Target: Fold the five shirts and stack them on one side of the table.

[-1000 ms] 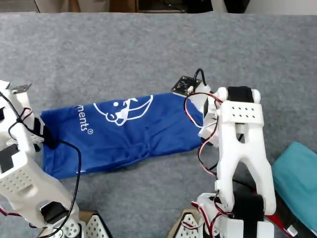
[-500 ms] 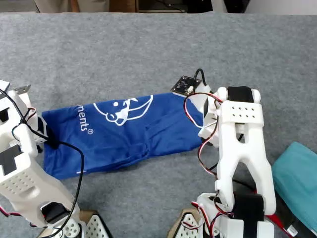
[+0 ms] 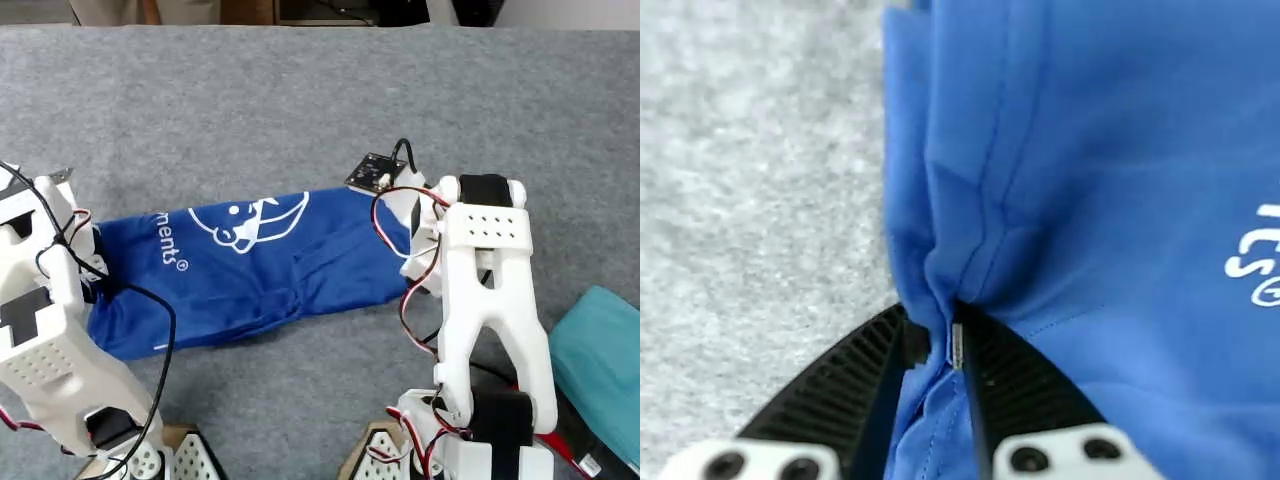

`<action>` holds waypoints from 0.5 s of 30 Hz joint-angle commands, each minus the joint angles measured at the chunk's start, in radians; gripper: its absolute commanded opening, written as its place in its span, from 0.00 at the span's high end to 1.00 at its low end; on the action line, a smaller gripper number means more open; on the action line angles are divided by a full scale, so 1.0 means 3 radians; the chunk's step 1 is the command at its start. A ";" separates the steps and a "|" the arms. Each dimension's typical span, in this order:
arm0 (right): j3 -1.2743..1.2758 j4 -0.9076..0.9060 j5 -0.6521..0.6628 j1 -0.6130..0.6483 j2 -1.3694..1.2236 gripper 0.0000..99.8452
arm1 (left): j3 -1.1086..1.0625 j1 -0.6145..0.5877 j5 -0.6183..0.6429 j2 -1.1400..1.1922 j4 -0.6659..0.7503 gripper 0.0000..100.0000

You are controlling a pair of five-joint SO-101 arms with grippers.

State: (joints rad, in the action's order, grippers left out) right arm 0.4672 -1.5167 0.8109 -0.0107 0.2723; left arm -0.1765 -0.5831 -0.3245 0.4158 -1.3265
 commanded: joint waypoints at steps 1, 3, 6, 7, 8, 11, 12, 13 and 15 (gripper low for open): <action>-0.0008 -0.0005 -0.0041 -0.0049 0.0166 0.99 | 0.0235 -0.0338 0.0031 0.0064 0.0066 0.98; -0.0003 0.0041 -0.0046 -0.0054 0.0161 0.99 | 0.0332 -0.0517 0.0010 0.0064 0.0077 0.98; 0.0069 0.0153 -0.0046 -0.0110 0.0166 0.99 | 0.0532 -0.0808 -0.0082 0.0064 0.0056 0.98; 0.0105 0.0199 -0.0046 -0.0125 0.0171 0.99 | 0.0583 -0.0890 -0.0159 0.0064 0.0051 0.98; 0.0141 0.0230 -0.0046 -0.0161 0.0171 0.99 | 0.0629 -0.0967 -0.0235 0.0064 0.0051 0.98; 0.0233 0.0358 -0.0051 -0.0269 0.0171 0.99 | 0.0772 -0.1156 -0.0506 0.0064 -0.0072 0.98; 0.0269 0.0425 -0.0087 -0.0315 0.0171 0.99 | 0.0829 -0.1212 -0.0583 0.0064 -0.0143 0.98; 0.0309 0.0517 -0.0159 -0.0361 0.0166 0.99 | 0.0880 -0.1253 -0.0634 0.0064 -0.0210 0.98; 0.0412 0.0716 -0.0327 -0.0442 0.0151 0.99 | 0.0987 -0.1309 -0.0711 0.0064 -0.0327 0.98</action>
State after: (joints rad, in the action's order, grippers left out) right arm 0.5669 -1.3725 0.7695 -0.1028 0.2723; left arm 0.0430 -0.9375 -0.4979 0.4419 -1.3771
